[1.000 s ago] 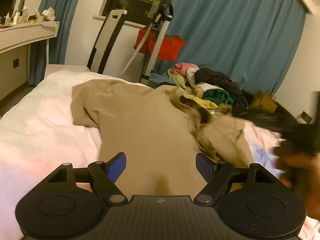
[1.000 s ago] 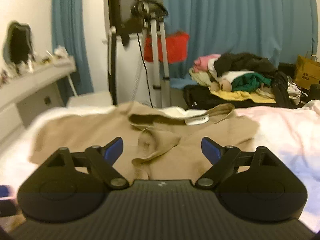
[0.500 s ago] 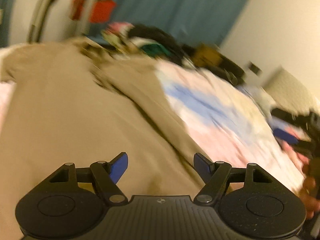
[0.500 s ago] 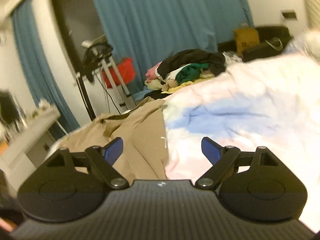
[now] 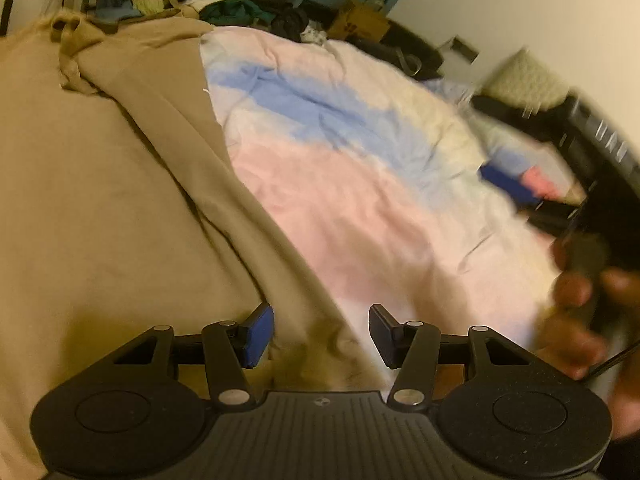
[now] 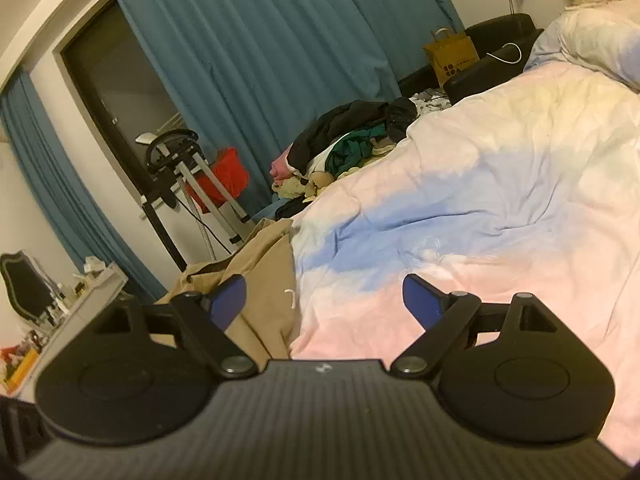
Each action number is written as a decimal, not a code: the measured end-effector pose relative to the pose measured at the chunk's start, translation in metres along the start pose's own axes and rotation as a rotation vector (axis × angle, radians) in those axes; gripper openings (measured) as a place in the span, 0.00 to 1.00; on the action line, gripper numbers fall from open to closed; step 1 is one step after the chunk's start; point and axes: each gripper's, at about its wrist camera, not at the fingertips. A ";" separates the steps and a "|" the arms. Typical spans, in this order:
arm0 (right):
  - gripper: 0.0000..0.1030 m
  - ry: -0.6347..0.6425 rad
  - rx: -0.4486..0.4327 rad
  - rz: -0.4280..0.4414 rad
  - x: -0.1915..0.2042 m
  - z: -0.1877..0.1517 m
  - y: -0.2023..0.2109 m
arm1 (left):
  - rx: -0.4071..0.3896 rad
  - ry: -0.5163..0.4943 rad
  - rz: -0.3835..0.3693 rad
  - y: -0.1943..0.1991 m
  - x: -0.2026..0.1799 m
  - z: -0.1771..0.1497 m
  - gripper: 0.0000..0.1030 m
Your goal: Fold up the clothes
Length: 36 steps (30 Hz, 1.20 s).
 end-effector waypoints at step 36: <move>0.84 0.120 0.143 0.030 0.027 -0.029 -0.031 | 0.015 0.088 0.172 0.028 0.086 0.005 0.36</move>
Point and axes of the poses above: each gripper's, at about its wrist camera, not at the fingertips, and y roughly against the way its jaws point, x to its left, z to its top, and after that the axes turned 12 degrees about z, right-handed
